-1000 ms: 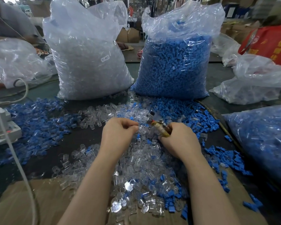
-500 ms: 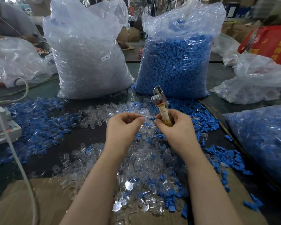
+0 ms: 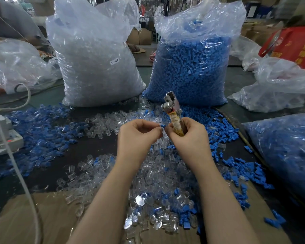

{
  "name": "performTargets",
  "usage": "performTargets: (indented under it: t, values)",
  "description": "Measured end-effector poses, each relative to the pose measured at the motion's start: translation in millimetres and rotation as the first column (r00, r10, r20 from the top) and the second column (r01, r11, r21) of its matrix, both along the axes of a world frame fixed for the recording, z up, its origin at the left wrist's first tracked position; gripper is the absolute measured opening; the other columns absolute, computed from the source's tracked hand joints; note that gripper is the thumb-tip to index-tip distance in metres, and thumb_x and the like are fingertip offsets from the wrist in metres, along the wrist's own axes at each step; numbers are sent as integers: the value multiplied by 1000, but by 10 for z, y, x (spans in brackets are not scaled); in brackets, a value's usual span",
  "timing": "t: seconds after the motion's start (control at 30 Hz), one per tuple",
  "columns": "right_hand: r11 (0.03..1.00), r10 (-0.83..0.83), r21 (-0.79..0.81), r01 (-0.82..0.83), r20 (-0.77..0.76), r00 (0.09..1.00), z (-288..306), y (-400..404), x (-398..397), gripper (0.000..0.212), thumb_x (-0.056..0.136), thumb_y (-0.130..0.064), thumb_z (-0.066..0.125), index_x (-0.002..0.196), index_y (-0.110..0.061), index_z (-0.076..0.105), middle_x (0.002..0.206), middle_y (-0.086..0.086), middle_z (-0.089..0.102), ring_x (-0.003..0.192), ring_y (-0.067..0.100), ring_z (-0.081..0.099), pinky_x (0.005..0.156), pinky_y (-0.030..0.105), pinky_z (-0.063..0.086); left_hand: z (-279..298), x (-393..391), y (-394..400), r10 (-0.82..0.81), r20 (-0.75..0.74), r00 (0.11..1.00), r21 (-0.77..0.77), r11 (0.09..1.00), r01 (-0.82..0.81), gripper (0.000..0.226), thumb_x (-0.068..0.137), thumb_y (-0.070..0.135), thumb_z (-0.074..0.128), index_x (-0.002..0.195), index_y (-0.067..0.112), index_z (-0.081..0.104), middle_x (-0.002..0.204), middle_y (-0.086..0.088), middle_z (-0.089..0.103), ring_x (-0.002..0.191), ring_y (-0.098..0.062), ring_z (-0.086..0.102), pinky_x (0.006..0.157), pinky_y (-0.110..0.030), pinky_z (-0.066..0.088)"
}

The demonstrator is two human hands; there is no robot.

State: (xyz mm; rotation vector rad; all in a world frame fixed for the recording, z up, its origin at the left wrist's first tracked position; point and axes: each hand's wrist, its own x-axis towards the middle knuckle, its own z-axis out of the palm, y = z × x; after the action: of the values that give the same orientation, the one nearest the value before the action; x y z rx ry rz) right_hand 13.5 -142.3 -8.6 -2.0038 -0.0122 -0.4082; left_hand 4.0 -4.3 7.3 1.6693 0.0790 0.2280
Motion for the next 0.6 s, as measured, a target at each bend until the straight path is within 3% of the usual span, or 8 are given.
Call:
performTargets:
  t: [0.13, 0.27, 0.37, 0.6]
  values:
    - [1000, -9, 2, 9, -17, 1000, 6, 6, -1, 17, 84, -31, 74, 76, -21, 63, 59, -9, 58, 55, 7, 52, 56, 32, 45, -9, -9, -32, 18, 84, 996, 107, 994, -27, 15, 78, 7, 76, 73, 21, 74, 67, 4, 73, 61, -6, 68, 55, -21, 50]
    - [998, 49, 51, -47, -39, 998, 9, -7, -8, 15, 87, -28, 71, 79, -18, 65, 53, -17, 56, 50, 3, 45, 53, 31, 39, -19, -15, -51, 12, 140, 990, 218, 975, -42, 20, 78, 8, 77, 74, 27, 74, 69, 13, 73, 67, -3, 70, 62, -19, 56]
    - [990, 96, 110, -90, -54, 994, 28, -25, -17, 10, 87, -23, 70, 82, -14, 67, 55, -11, 56, 53, 4, 46, 56, 34, 42, -34, -11, -55, 16, 153, 988, 238, 970, -52, 21, 78, 8, 77, 73, 28, 72, 68, 15, 72, 66, -1, 69, 61, -15, 53]
    - [975, 189, 136, -175, -90, 978, 64, -35, -42, 5, 86, -15, 68, 85, -20, 69, 76, 4, 67, 63, 12, 56, 63, 37, 52, -48, 5, -41, 52, 152, 987, 218, 972, -85, 11, 82, 15, 78, 75, 21, 71, 68, 6, 72, 66, -7, 70, 62, -24, 58]
